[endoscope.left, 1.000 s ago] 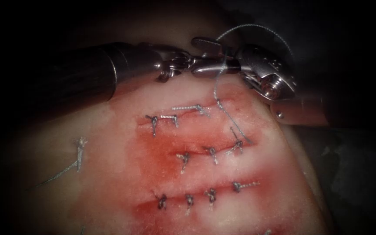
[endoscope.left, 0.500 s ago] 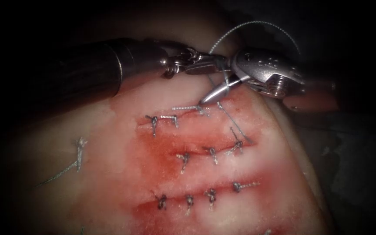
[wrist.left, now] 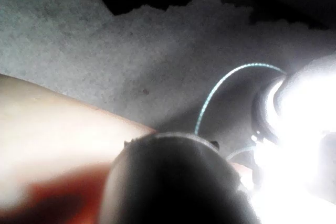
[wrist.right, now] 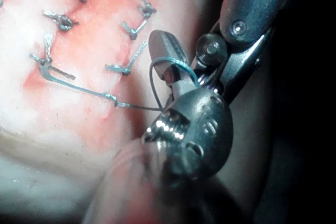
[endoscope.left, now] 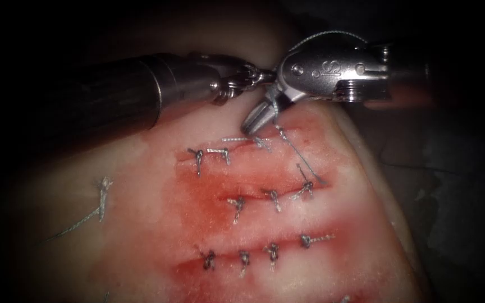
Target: Wound Closure
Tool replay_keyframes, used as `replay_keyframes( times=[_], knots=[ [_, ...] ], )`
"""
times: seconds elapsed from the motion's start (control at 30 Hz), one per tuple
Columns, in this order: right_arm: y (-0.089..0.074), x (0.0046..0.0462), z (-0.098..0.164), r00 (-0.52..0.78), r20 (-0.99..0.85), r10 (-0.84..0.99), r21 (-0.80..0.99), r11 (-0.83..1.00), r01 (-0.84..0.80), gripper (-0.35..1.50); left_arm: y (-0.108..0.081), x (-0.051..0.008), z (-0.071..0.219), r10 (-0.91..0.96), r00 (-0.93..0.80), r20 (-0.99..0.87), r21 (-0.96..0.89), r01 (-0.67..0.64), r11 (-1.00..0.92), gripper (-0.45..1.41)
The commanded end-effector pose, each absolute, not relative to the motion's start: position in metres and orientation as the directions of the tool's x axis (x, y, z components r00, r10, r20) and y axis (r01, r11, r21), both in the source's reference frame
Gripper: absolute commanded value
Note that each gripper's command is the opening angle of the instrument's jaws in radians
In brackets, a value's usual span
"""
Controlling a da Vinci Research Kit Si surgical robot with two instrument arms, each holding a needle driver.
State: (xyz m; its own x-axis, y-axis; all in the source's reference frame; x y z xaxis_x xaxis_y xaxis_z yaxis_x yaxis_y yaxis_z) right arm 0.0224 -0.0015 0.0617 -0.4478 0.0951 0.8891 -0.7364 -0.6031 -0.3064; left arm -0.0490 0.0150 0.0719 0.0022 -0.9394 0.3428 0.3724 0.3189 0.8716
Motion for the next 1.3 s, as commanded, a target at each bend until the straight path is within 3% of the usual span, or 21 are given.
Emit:
replay_keyframes(
  times=[0.03,0.57,0.67,0.73,1.3],
  knots=[
    [-0.0007,0.023,0.062,-0.452,0.884,0.123,-0.301,-0.59,-0.749,-0.35,0.0162,-0.0495,0.0717,-0.936,0.001,0.353,0.87,0.369,0.328,-0.45],
    [-0.0007,0.0204,0.0618,-0.527,0.755,0.391,-0.376,-0.4,-0.836,-0.35,0.0158,-0.0505,0.0712,-0.925,0.005,0.38,0.866,0.35,0.358,-0.45],
    [-0.001,0.0205,0.0614,-0.532,0.729,0.43,-0.385,-0.385,-0.839,-0.05,0.0161,-0.0506,0.0709,-0.924,-0.007,0.382,0.866,0.353,0.355,-0.45],
    [-0.0011,0.0205,0.0611,-0.526,0.717,0.458,-0.384,-0.371,-0.846,0.04,0.0163,-0.0507,0.0708,-0.923,-0.005,0.386,0.864,0.352,0.359,-0.45],
    [-0.0022,0.0212,0.0606,-0.37,0.702,0.608,-0.318,-0.197,-0.927,0.24,0.0162,-0.0507,0.071,-0.922,-0.007,0.388,0.863,0.355,0.36,-0.45]
  ],
)
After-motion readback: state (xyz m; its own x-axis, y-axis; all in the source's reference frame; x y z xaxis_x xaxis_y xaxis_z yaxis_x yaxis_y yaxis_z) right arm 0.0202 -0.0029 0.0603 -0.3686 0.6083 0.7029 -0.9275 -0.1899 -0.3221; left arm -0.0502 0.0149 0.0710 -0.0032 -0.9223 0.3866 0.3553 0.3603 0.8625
